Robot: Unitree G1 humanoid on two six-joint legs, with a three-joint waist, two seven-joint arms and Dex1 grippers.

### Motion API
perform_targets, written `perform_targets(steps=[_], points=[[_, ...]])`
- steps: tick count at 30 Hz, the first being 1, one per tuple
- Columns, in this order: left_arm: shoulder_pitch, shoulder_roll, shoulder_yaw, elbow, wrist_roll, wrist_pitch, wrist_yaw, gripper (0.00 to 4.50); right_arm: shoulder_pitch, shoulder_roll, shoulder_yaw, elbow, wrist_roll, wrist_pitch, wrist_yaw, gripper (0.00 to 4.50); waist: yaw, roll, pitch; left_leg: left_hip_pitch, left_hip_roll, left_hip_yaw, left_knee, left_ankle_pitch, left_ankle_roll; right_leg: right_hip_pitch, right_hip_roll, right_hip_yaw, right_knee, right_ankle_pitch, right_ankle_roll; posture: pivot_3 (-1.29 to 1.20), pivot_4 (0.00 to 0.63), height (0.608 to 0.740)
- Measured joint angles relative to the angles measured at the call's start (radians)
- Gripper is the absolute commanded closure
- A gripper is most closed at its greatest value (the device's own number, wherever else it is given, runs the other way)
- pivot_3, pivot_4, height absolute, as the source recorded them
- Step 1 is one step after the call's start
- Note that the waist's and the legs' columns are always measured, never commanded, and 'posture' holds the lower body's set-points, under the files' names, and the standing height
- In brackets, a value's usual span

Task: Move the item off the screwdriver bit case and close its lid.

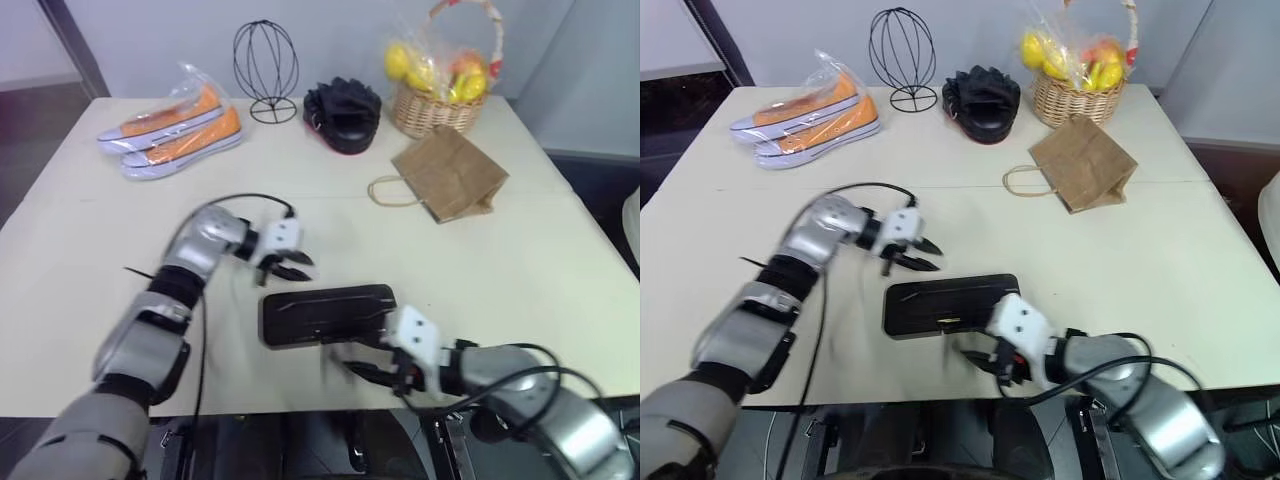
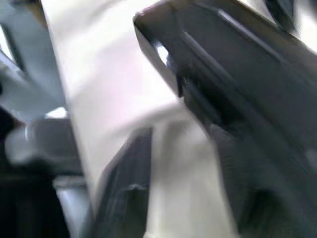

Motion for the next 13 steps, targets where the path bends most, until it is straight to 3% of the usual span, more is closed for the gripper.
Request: perform_targets(steps=[2,3,6,7,10,13], points=[[0.007,0.072,0.063,-0.049,-0.058,0.085,-0.033,0.66,0.022,-0.052,-0.154,-0.021,0.139,0.038,0.075,0.23,0.001,0.0,0.0,-0.001,0.001,-0.001,-0.001,0.0,0.0,-0.001,0.001,-0.001,0.001,0.0,0.0,0.0,0.15,0.74],[0.04,0.136,0.091,-0.157,-0.126,0.199,-0.083,0.21,0.039,-0.094,-0.25,-0.024,0.201,0.04,0.131,0.0,-0.001,0.001,0.001,-0.002,0.002,-0.001,-0.001,0.0,0.0,-0.002,0.001,-0.001,0.001,0.0,0.0,0.0,0.15,0.74],[0.216,0.435,0.196,-0.525,-0.392,0.56,-0.19,0.21,0.106,-0.216,-0.511,0.024,0.286,0.029,0.277,0.0,-0.02,0.0,0.002,-0.001,0.006,-0.001,-0.003,-0.002,0.003,-0.003,0.0,0.0,-0.001,-0.001,-0.001,0.0,0.15,0.74],[0.27,0.496,0.239,-0.614,-0.453,0.639,-0.203,0.21,0.122,-0.24,-0.563,0.053,0.295,0.024,0.313,0.0,-0.019,0.001,0.001,-0.001,0.006,-0.001,-0.003,-0.002,0.003,-0.002,-0.001,0.0,-0.001,-0.002,0.0,0.0,0.15,0.74],[0.494,0.605,0.43,-0.89,-0.591,0.81,-0.191,0.21,0.142,-0.319,-0.685,0.163,0.311,-0.006,0.438,0.0,-0.005,0.002,0.002,0.001,0.004,0.002,-0.002,-0.002,0.003,0.0,-0.004,0.0,-0.001,-0.002,0.0,0.0,0.15,0.74],[0.689,0.623,0.573,-1.034,-0.643,0.885,-0.134,0.21,0.142,-0.37,-0.716,0.246,0.3,-0.054,0.513,0.0,0.012,0.002,0.002,0.002,0.004,0.002,-0.001,-0.002,0.002,0.003,-0.004,0.0,-0.002,-0.004,-0.003,0.0,0.15,0.74]])
